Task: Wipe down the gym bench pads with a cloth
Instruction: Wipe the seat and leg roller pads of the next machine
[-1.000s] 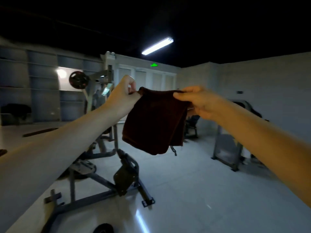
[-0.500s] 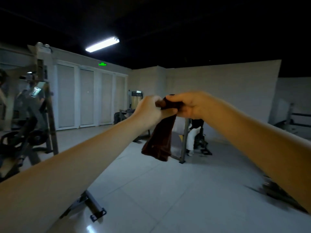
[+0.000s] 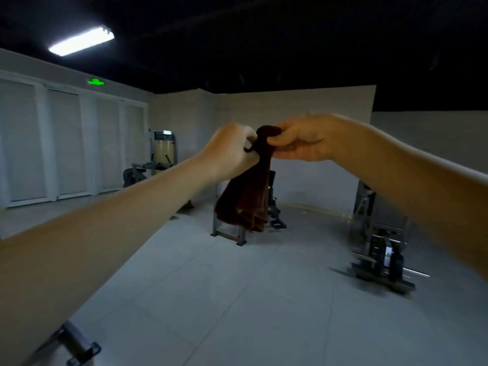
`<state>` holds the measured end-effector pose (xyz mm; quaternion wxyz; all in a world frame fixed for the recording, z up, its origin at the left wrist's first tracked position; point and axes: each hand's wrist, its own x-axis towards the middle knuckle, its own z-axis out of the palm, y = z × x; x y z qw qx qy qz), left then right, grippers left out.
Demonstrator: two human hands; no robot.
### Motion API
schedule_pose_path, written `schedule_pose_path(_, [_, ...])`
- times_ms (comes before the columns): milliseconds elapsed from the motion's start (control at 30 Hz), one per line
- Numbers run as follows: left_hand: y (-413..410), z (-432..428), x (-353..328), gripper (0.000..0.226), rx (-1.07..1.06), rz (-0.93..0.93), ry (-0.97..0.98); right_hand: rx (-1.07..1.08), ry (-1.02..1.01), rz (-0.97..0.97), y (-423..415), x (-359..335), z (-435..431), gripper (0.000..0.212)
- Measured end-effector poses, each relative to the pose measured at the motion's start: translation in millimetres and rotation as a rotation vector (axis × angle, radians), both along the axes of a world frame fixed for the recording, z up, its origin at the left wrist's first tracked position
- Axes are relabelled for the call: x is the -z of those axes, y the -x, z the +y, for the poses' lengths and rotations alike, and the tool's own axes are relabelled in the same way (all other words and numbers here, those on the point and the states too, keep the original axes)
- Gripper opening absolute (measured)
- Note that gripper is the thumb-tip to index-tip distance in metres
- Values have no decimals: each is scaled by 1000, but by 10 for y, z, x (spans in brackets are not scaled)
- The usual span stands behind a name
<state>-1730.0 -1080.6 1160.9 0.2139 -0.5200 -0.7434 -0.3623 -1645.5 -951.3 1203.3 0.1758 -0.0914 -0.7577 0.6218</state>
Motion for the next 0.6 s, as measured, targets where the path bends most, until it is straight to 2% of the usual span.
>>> schedule_pose_path(133, [95, 615, -6, 19, 66, -137, -50, 76, 13, 2, -105, -15, 656, 22])
schedule_pose_path(300, [290, 1278, 110, 24, 127, -277, -49, 201, -4, -101, -243, 53, 1452, 24])
schedule_pose_path(400, [480, 1626, 169, 22, 156, -309, -40, 317, 15, -140, -271, 163, 1819, 16])
schedule_pose_path(600, [1086, 2317, 275, 18, 257, -464, -57, 622, 49, 18, -125, 351, 2423, 9])
